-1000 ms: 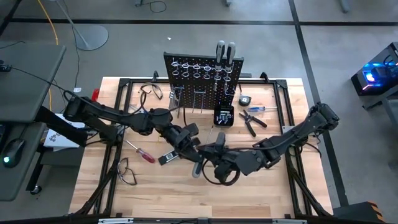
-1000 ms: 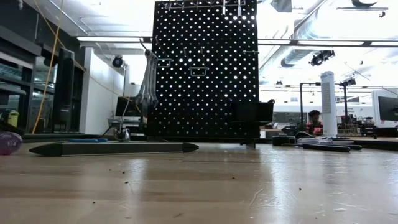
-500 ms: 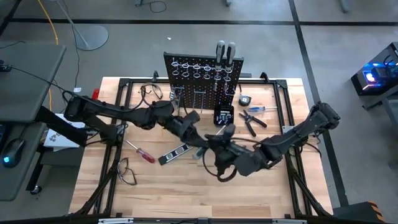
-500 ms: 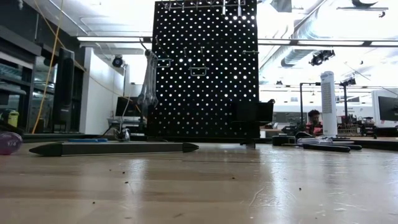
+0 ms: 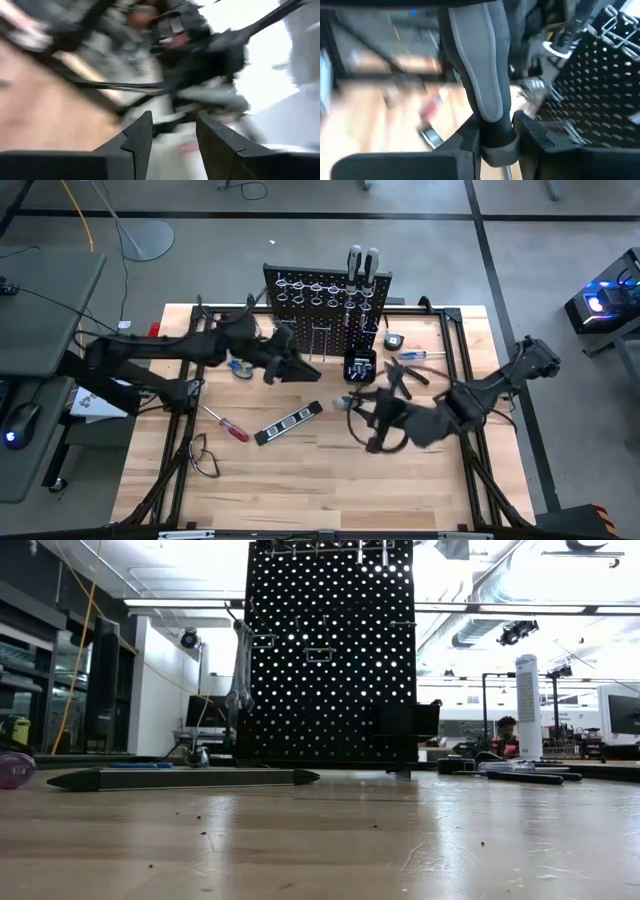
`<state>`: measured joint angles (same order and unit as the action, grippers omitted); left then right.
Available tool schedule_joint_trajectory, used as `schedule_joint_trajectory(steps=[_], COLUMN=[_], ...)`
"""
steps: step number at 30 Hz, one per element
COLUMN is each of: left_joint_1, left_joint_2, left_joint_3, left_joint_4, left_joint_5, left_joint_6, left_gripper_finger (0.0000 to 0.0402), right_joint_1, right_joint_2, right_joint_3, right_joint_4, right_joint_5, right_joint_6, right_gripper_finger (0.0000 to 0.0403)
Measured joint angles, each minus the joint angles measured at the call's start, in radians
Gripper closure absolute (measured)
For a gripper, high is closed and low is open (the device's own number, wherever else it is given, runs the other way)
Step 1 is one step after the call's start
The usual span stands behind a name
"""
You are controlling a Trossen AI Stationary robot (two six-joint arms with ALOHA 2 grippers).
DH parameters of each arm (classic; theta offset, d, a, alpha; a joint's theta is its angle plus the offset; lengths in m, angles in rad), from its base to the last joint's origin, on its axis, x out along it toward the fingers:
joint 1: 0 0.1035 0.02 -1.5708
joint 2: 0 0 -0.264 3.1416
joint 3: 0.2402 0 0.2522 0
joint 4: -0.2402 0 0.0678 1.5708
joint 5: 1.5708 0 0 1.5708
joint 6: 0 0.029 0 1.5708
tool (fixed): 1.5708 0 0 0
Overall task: Hang tools onto peg board
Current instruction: Hang the gray screwdriver on the pegboard
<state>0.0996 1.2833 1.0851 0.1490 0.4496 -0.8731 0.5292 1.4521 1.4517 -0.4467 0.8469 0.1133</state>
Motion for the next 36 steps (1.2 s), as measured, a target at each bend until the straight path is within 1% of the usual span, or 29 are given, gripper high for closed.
schedule_joint_trajectory(steps=[2,5,7,10,12,15,18,21,24,28,36], left_joint_1=[-0.021,-0.065,-0.105,-0.185,-0.240,-0.309,-0.356,-0.383,-0.401,-0.414,-0.421], left_joint_2=[-0.054,-0.130,-0.175,-0.223,-0.237,-0.240,-0.228,-0.207,-0.180,-0.145,-0.121], left_joint_3=[0.000,0.000,0.000,0.000,0.000,0.000,0.000,0.000,0.000,-0.002,-0.002], left_joint_4=[-0.156,-0.322,-0.370,-0.387,-0.381,-0.375,-0.368,-0.365,-0.352,-0.347,-0.274], left_joint_5=[-0.121,-0.344,-0.500,-0.723,-0.860,-1.044,-1.176,-1.262,-1.304,-1.314,-1.328], left_joint_6=[0.129,0.264,0.323,0.405,0.457,0.517,0.527,0.505,0.501,0.477,0.483], left_gripper_finger=[0.0272,0.0273,0.0273,0.0273,0.0273,0.0273,0.0273,0.0273,0.0273,0.0273,0.0273], right_joint_1=[-0.030,-0.086,-0.139,-0.245,-0.320,-0.417,-0.488,-0.534,-0.563,-0.593,-0.633], right_joint_2=[-0.004,-0.006,-0.006,-0.006,-0.006,-0.003,0.007,0.026,0.046,0.074,0.091], right_joint_3=[0.000,0.000,0.000,0.000,0.000,0.000,0.000,0.000,0.000,0.000,0.000], right_joint_4=[0.150,0.451,0.648,0.874,0.972,1.060,1.081,1.085,1.097,1.118,1.122], right_joint_5=[-0.046,-0.121,-0.194,-0.283,-0.307,-0.325,-0.325,-0.325,-0.324,-0.313,-0.326], right_joint_6=[-0.021,-0.158,-0.214,-0.197,-0.155,-0.114,-0.114,-0.120,-0.159,-0.217,-0.258], right_gripper_finger=[0.0335,0.0335,0.0335,0.0335,0.0335,0.0335,0.0335,0.0335,0.0335,0.0335,0.0335])
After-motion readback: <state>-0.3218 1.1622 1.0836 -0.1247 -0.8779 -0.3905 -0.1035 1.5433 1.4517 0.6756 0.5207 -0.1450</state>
